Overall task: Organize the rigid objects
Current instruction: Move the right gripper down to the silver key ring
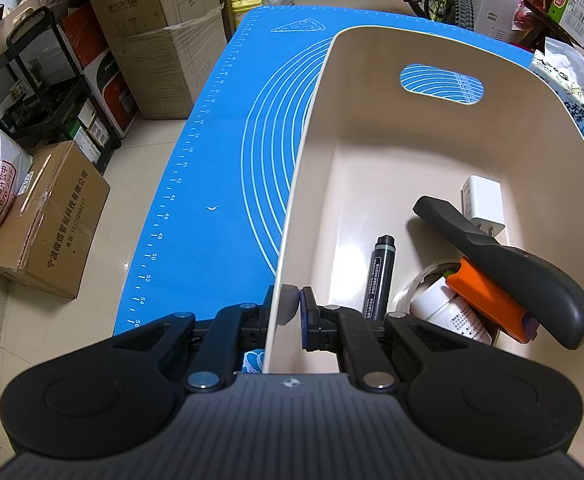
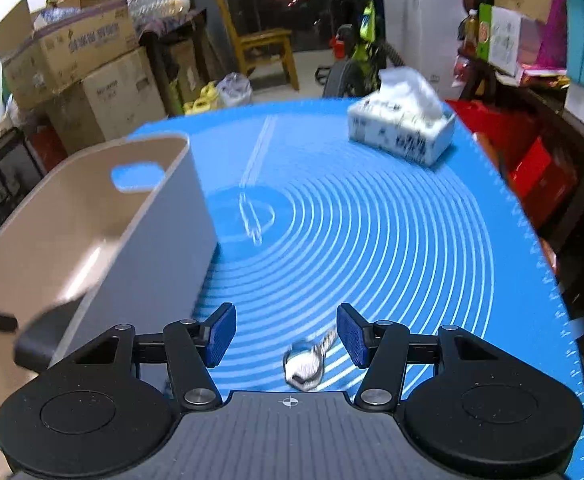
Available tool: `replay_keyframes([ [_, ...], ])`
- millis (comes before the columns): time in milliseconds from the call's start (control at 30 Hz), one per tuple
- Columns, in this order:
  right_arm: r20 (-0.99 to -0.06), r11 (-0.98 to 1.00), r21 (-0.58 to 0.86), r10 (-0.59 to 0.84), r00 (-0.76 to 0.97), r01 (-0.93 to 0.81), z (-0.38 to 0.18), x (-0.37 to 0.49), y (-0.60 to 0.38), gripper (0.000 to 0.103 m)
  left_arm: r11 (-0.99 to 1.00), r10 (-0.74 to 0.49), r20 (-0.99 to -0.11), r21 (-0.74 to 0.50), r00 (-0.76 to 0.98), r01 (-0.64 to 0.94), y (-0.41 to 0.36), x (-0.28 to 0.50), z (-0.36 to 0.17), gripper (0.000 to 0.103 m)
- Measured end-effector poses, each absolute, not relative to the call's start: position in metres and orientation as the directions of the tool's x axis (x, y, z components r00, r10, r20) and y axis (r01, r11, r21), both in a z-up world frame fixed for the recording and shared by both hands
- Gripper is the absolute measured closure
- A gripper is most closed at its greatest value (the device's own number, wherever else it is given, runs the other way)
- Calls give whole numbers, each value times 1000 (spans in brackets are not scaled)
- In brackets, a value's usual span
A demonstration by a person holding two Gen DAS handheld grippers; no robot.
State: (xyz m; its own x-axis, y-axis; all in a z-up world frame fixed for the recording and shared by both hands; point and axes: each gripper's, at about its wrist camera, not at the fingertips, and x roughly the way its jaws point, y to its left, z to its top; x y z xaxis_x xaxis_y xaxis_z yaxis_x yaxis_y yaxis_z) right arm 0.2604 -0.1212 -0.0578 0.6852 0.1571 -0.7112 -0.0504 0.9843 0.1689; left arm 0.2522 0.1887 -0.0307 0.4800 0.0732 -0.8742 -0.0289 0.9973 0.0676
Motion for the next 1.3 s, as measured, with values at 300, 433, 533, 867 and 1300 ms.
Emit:
replay_keyframes([
  [300, -758, 985, 155, 166, 631, -74, -90, 263, -121, 46, 997, 74, -874, 68, 480, -29, 189, 252, -31, 92],
  [433, -767, 984, 161, 172, 618, -75, -96, 264, -121, 51, 997, 74, -874, 69, 480, -29, 189, 252, -31, 92],
  [533, -765, 986, 149, 166, 622, -81, -98, 263, -120, 52, 997, 74, -874, 68, 480, -29, 189, 252, -31, 92],
  [867, -729, 982, 122, 186, 659, -144, -89, 253, -111, 54, 997, 75, -874, 69, 480, -29, 189, 252, -31, 92],
  [1300, -735, 969, -1, 166, 657, -246, -101, 257, -103, 71, 997, 76, -874, 71, 480, -29, 187, 252, -30, 92],
])
